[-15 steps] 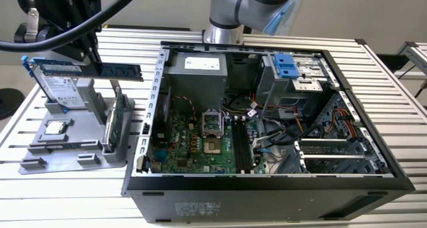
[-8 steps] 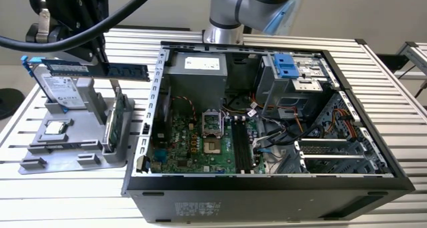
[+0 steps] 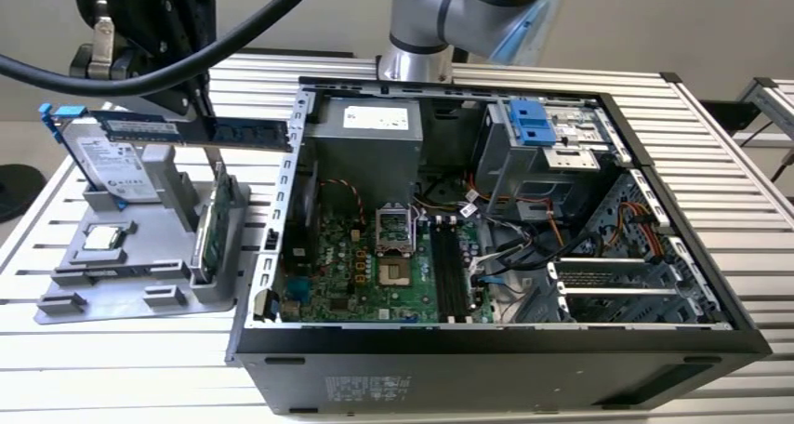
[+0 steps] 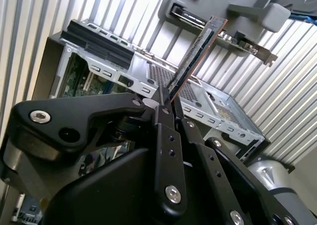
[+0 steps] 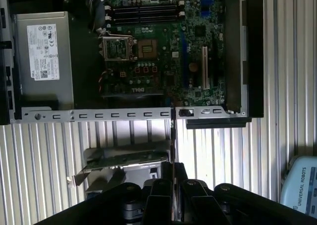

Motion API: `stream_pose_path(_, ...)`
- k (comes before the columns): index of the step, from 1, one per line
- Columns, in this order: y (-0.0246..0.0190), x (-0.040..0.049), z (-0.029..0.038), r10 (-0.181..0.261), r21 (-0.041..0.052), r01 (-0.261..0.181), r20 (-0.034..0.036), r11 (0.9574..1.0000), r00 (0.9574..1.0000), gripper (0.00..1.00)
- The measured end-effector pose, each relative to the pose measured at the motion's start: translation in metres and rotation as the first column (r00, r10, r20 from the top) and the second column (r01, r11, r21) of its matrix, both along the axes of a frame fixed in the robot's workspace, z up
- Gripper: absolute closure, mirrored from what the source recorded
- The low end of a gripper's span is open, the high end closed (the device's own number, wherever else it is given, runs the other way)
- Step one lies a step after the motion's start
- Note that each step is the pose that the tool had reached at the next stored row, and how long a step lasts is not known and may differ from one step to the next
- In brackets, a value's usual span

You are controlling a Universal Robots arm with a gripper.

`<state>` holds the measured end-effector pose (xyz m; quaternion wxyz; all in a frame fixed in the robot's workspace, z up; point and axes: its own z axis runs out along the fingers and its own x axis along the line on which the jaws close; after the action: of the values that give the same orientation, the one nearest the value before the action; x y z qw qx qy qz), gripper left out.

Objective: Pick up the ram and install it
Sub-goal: 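Pick up the ram and move it above insertion slot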

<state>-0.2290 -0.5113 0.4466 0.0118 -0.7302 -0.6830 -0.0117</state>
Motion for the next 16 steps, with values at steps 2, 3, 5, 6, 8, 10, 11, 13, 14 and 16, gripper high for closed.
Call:
stream_pose_path(2,0.0000,0.0023,0.0000,0.000,0.0000,0.000,0.0000,1.0000,1.0000,1.00)
stream_pose_path(3,0.0000,0.0033,0.0000,0.000,0.0000,0.000,-0.0001,1.0000,1.0000,1.00)
stream_pose_path(5,0.0000,0.0058,0.0000,0.000,0.0001,0.000,0.0000,1.0000,1.0000,1.00)
stream_pose_path(6,0.0000,0.0069,0.0001,0.000,-0.0001,0.000,-0.0001,1.0000,1.0000,1.00)
stream_pose_path(8,0.0000,0.0092,0.0000,0.000,0.0000,0.000,-0.0001,1.0000,1.0000,1.00)
stream_pose_path(10,0.0000,0.0115,0.0000,0.000,0.0000,0.000,0.0000,1.0000,1.0000,1.00)
stream_pose_path(11,0.0000,0.0126,0.0001,0.000,-0.0001,0.000,-0.0001,1.0000,1.0000,1.00)
stream_pose_path(13,0.0000,0.0148,0.0000,0.000,-0.0001,0.000,-0.0001,1.0000,1.0000,1.00)
stream_pose_path(14,0.0000,0.0158,0.0000,0.000,0.0000,0.000,-0.0001,1.0000,1.0000,1.00)
stream_pose_path(16,0.0000,0.0181,0.0000,0.000,0.0000,0.000,0.0000,1.0000,1.0000,1.00)
